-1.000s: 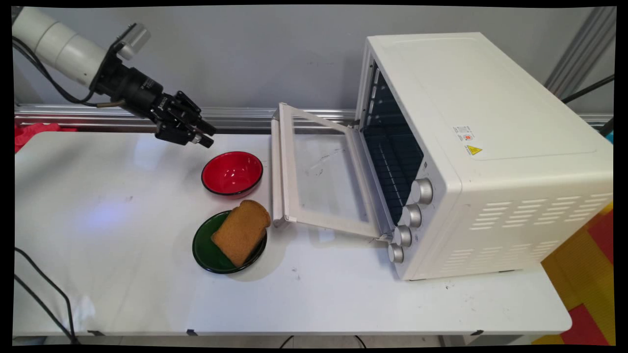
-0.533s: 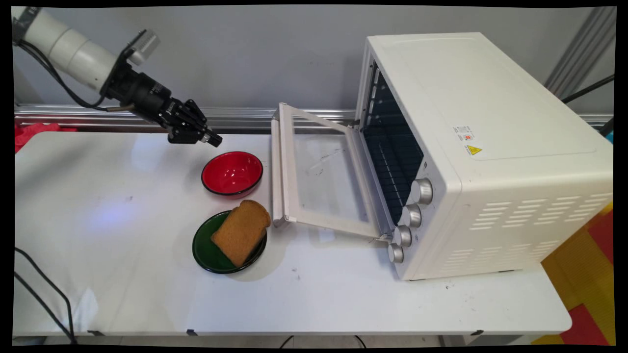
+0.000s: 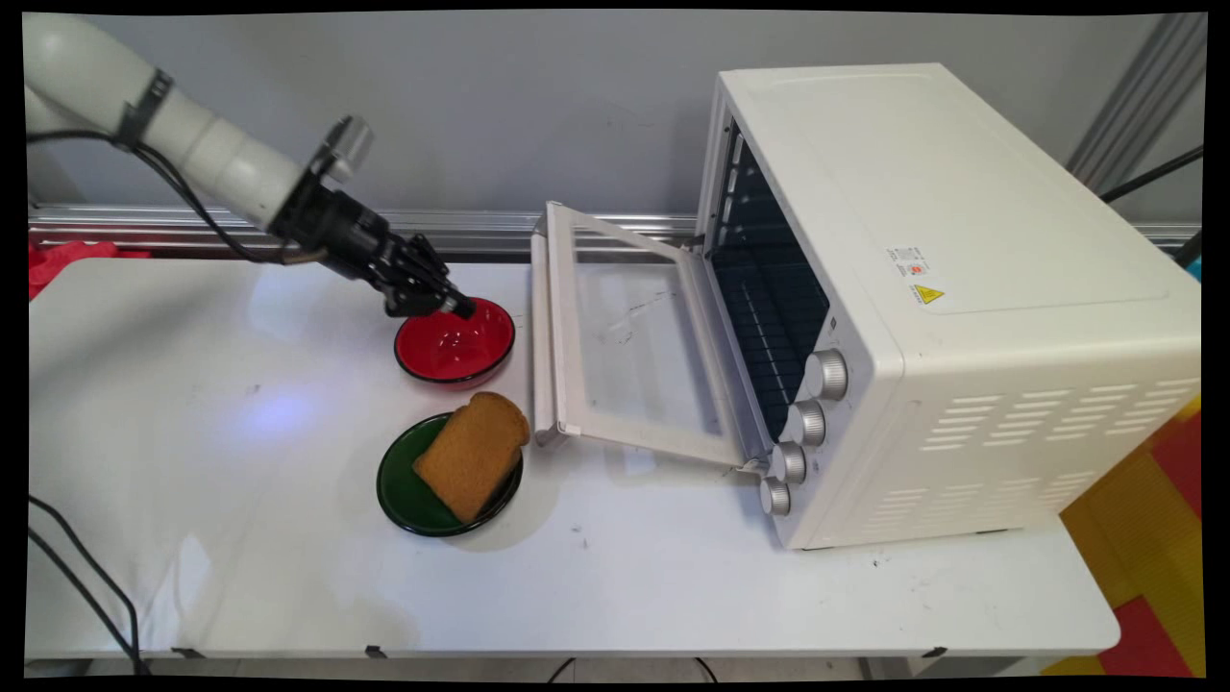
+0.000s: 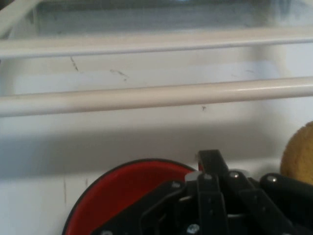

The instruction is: Close the oven

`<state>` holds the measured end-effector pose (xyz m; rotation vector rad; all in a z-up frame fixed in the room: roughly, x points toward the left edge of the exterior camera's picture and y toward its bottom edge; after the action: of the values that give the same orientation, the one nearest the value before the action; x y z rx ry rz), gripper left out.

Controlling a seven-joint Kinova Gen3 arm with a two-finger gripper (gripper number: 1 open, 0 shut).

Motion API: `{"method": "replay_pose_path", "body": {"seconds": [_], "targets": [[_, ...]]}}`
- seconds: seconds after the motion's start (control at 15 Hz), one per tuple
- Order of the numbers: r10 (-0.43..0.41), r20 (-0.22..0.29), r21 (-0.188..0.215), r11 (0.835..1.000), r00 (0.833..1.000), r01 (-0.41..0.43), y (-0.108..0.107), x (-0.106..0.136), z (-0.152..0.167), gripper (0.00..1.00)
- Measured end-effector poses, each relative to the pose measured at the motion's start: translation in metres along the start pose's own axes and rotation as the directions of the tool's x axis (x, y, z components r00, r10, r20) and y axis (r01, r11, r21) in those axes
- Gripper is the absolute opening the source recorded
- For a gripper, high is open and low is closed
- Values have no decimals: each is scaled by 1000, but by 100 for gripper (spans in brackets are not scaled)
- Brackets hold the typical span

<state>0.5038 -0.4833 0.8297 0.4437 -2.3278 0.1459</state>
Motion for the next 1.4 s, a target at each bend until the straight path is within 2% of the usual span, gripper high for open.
{"method": "replay_pose_path", "body": {"seconds": [0.6,1.07,1.4], "targets": [[-12,-18,24,1000,1000,12,-8,-4,70,0],[-5,-35,33,999,999,7,-13,6,92,0],[13,-63,33,999,998,-11,-15,22,92,0]]}}
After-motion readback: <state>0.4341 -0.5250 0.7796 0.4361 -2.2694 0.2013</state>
